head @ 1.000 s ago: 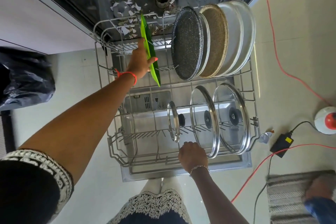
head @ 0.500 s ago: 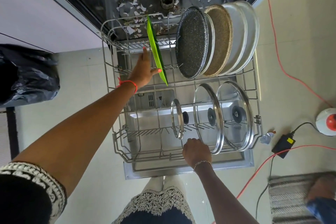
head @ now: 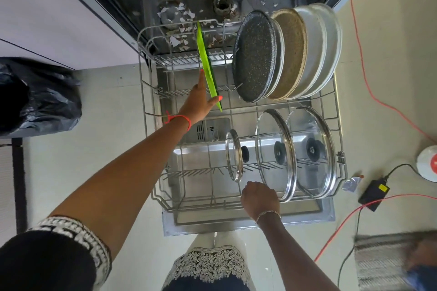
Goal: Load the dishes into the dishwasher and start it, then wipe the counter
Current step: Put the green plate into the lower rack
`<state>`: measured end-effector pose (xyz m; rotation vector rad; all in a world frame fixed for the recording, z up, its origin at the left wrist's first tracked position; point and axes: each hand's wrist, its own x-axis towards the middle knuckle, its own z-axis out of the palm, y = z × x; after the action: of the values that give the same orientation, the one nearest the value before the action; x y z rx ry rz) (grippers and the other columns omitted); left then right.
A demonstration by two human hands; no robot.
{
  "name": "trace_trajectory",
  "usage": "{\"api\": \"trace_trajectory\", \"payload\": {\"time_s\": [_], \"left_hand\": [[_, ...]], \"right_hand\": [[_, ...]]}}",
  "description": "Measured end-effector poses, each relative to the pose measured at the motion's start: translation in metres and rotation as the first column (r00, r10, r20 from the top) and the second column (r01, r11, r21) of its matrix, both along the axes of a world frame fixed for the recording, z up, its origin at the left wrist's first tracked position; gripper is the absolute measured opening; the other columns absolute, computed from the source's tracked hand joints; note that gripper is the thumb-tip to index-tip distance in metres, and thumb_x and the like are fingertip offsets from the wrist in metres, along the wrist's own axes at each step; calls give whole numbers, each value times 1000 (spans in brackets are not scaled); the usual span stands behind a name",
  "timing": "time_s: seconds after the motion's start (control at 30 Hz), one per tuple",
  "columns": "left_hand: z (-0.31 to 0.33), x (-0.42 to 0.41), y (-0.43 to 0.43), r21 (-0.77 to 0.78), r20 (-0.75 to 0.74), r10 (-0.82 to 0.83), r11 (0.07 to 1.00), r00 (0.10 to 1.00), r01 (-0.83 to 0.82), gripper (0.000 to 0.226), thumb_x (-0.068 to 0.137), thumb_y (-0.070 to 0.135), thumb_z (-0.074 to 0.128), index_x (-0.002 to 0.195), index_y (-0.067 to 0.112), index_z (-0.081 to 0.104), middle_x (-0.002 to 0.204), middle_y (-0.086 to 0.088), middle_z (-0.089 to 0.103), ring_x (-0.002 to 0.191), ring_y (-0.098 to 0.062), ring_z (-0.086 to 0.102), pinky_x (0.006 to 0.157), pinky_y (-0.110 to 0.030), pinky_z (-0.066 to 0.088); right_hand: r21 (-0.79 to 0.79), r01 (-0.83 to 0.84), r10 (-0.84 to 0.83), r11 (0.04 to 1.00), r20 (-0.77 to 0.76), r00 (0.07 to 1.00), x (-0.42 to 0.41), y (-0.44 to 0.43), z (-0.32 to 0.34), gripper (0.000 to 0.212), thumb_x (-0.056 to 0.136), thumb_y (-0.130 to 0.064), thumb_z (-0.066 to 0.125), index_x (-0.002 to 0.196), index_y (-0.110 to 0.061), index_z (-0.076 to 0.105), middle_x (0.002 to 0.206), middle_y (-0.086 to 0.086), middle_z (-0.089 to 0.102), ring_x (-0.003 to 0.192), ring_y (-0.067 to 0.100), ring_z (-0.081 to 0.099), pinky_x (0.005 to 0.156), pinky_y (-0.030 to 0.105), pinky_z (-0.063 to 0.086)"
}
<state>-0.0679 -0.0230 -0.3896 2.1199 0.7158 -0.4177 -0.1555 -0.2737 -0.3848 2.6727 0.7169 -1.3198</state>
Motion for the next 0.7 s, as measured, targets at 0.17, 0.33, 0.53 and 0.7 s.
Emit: {"api": "trace_trajectory", "payload": {"time_s": [0.17,0.33,0.53,0.7], "left_hand": [[-11,18,-5,28,19,49,998,999,-49,92,91,22,60,148,9,-11,119,-27,53,93,-34,58,80,-28,44],[-8,21,-8,3,25,89,996,996,-89,92,90,4,58,148,10,-13,104,-26,60,73,-21,56,70,-15,45],[1,24,-3,41,92,175,983,980,-179,87,88,4,59,150,10,-1,101,-25,62,77,-34,65,71,-43,57],[14,20,3,85,170,172,979,970,-188,77,88,5,58,150,6,12,95,-20,64,72,-30,65,66,-42,58]], "right_hand": [[1,-14,14,1000,-2,1000,0,0,-2,33,96,-23,29,106,-11,58,105,4,65,99,22,61,78,30,46],[10,-26,26,1000,-10,1000,0,-1,-2,35,97,-27,28,108,-11,57,106,4,64,101,22,60,80,31,46],[0,-32,32,999,-32,999,2,-1,1,36,98,-28,27,111,-11,56,108,5,63,102,21,59,82,31,46],[-13,-24,23,1000,-43,999,2,1,2,36,97,-27,27,110,-12,56,108,4,63,103,21,59,83,31,46]]}}
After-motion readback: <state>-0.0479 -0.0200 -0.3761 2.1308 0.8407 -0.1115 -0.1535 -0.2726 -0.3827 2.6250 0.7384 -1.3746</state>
